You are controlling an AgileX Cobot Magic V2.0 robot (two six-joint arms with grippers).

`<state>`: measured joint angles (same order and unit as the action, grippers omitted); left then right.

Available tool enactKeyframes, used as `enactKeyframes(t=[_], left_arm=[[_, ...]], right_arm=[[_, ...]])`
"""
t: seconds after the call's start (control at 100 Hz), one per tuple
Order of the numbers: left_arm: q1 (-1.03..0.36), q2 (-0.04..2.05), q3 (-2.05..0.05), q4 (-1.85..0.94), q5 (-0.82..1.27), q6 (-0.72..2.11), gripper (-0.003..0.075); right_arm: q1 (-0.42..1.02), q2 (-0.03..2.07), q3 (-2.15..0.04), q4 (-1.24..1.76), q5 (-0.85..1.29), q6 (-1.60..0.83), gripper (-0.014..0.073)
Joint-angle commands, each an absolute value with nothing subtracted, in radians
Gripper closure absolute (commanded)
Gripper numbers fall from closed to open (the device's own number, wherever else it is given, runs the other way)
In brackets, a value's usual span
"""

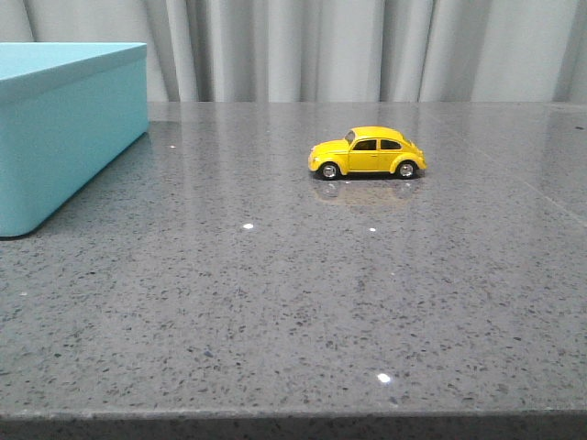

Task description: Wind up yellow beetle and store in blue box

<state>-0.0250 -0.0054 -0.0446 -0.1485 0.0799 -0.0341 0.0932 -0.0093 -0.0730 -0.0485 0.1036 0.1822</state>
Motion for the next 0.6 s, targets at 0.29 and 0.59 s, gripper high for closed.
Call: enactKeyframes(t=[0.29, 0.59], left_arm=[[-0.032, -0.015, -0.14, -0.127, 0.035, -0.028, 0.0291], [-0.032, 0.147, -0.323, -0.103, 0.181, -0.028, 0.0253]], right_arm=[[0.092, -0.001, -0.216, -0.048, 0.215, 0.18, 0.0324], [0.092, 0.206, -0.39, -0.048, 0.362, 0.18, 0.021]])
